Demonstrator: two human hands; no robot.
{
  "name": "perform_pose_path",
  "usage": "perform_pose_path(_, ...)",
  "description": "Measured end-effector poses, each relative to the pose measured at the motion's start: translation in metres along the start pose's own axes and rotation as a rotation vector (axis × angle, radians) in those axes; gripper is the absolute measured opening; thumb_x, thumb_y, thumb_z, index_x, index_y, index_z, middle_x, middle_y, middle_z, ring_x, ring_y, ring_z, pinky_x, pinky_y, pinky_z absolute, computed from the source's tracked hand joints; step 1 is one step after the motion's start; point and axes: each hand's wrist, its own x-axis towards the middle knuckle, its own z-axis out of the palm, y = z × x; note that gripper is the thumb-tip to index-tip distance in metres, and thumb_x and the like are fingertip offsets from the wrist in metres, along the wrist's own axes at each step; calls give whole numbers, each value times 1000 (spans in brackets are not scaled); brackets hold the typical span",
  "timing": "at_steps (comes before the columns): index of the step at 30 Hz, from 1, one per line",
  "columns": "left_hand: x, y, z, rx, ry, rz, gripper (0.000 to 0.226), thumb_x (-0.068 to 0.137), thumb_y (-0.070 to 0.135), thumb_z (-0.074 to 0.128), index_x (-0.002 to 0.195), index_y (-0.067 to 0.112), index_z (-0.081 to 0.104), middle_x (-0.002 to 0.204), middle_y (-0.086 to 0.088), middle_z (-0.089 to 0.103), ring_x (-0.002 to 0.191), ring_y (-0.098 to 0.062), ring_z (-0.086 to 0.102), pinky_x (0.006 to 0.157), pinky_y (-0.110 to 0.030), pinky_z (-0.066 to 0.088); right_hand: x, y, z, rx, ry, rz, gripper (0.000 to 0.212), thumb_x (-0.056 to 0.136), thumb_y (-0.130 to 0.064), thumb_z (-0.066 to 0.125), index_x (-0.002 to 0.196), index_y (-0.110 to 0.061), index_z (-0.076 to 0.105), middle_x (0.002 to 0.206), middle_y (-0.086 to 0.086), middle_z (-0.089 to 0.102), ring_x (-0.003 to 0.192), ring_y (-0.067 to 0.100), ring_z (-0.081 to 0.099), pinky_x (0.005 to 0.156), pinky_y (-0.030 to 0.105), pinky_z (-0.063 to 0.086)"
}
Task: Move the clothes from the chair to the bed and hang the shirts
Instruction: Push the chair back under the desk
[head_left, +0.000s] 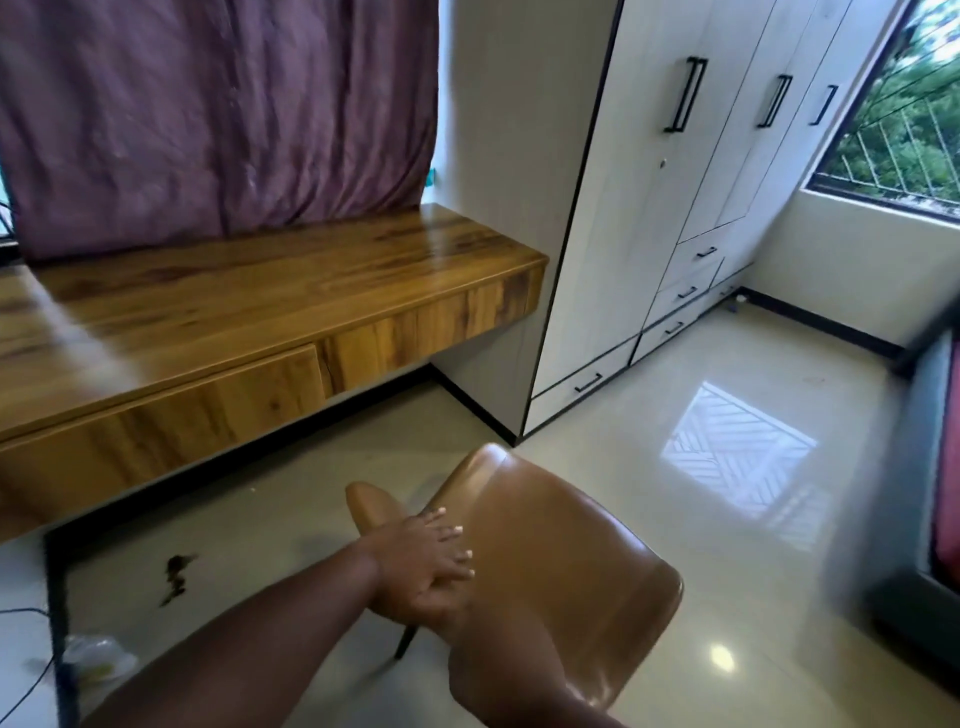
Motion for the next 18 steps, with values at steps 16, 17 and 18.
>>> perform_pose_path(16,18,36,-11,-43,-120,-215,30,87,42,56,100,16,64,94,-7,65,82,-24,56,80,-40,48,10,38,-16,-158,-109,-208,29,92,-33,44,109,-17,60,103,7,69,89,32,66,74,35,50)
perform_pose_path(17,25,41,-19,-51,-120,-243,31,88,41,55,101,15,64,95,-8,65,81,-25,55,80,-41,48,13,48,-26,-173,-126,-242,31,92,-35,44,110,-17,62,105,5,69,92,29,66,80,36,52)
perform_pose_path(18,30,45,-19,-70,-128,-259,30,88,40,55,101,15,64,95,-9,64,81,-25,54,80,-43,48,14,55,-34,-184,-125,-284,31,93,-36,43,112,-19,63,106,3,69,96,26,66,86,36,52)
